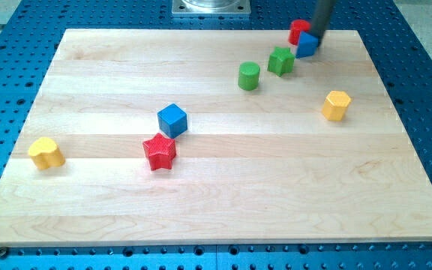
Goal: Move the green star above to the hexagon
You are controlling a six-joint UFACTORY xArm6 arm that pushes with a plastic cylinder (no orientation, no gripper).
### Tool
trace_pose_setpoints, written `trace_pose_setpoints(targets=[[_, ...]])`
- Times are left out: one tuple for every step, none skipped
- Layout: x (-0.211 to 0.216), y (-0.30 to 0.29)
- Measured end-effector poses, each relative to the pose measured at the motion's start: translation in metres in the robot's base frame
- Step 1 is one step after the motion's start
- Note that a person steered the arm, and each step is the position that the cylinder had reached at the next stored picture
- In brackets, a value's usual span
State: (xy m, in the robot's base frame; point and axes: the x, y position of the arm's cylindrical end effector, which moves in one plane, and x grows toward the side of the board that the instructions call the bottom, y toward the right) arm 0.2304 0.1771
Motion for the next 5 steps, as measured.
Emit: trace_pose_setpoints(targets=[[-0.030, 0.006], [-0.030, -0.051], [0.006, -0.093], [0.060, -0.060], [0.090, -0.047]])
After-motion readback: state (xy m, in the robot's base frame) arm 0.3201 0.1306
